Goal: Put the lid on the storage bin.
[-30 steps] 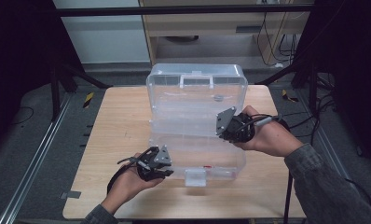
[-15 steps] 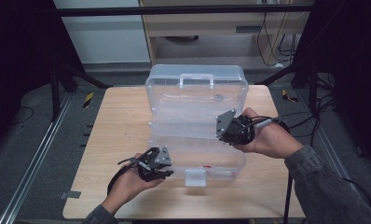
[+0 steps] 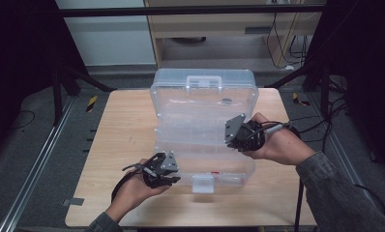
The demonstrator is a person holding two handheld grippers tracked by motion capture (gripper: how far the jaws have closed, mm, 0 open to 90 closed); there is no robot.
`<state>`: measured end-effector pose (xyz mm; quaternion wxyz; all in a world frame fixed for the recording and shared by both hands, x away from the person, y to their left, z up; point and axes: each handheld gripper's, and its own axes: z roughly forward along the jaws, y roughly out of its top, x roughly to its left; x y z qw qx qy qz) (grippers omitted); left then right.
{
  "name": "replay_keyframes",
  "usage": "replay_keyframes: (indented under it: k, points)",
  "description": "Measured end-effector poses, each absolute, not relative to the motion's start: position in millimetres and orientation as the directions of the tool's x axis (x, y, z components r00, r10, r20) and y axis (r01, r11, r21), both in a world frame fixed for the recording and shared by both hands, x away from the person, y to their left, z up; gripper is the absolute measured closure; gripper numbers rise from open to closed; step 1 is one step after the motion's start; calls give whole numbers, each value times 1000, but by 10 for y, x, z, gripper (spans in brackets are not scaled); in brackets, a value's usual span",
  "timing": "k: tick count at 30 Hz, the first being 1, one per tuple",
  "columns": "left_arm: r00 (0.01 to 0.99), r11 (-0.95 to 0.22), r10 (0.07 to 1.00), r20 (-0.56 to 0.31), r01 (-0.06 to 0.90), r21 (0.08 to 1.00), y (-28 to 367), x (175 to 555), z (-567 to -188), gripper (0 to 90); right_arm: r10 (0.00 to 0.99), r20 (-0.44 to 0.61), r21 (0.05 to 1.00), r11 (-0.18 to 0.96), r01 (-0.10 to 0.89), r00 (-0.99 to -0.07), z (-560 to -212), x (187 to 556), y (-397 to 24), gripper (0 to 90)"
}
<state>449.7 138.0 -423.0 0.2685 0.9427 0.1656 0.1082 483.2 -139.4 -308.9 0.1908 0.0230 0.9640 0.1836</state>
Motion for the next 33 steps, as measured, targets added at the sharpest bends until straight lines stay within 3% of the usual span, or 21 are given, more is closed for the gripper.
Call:
replay_keyframes:
  k: [14,25,33]
  points:
    - [918,-808,363,157,226,544,1390,4485,-4215,665,99,-340,362,932,-33,-935,-3107,4820,-1397,850]
    - [903,-729,399,160,206,653,1548,4332,-3916,572,98,-341,363,931,-34,-935,-3106,4825,-1407,846]
    - [909,-616,412,61,229,754,1733,4295,-3546,688,98,-340,358,933,-32,-935,-3106,4824,-1407,844]
